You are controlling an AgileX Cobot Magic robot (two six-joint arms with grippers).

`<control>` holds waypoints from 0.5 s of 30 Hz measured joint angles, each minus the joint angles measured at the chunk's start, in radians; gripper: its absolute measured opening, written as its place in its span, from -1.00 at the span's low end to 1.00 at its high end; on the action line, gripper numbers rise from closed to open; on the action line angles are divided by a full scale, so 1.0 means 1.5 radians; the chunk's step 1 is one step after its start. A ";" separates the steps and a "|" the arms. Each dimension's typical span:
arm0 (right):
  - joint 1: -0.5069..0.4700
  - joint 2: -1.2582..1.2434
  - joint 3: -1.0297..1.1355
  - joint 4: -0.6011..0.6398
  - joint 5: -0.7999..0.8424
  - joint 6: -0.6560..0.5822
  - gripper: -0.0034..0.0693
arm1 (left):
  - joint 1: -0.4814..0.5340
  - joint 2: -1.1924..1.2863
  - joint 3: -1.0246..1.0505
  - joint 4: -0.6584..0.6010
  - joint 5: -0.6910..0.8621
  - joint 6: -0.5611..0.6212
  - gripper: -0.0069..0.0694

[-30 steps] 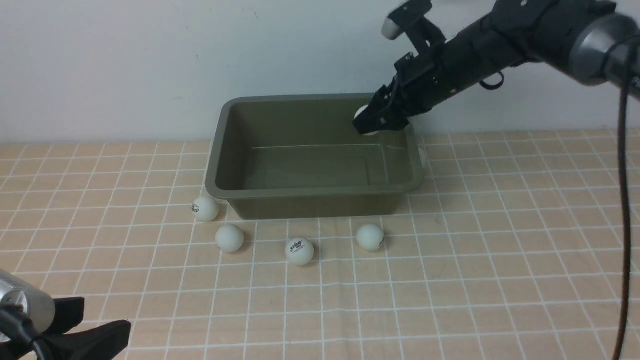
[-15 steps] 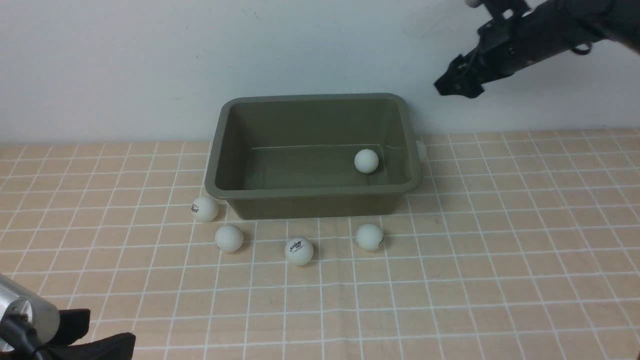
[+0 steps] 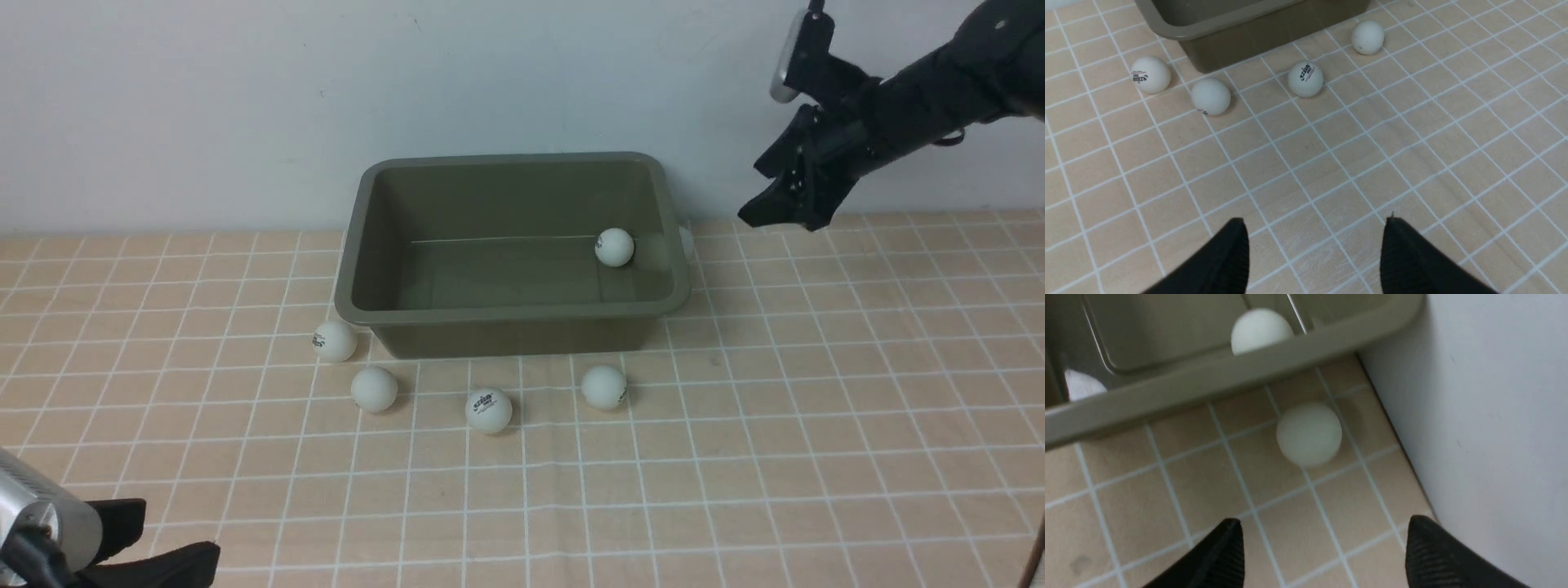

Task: Put the table tennis balls into the box on the light coffee tablecloth.
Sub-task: 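Reach for and grasp a ping pong ball on the table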

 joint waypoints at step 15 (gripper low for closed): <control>0.079 0.109 0.000 0.055 -0.151 -0.079 0.40 | 0.000 0.000 0.000 0.000 0.009 0.002 0.13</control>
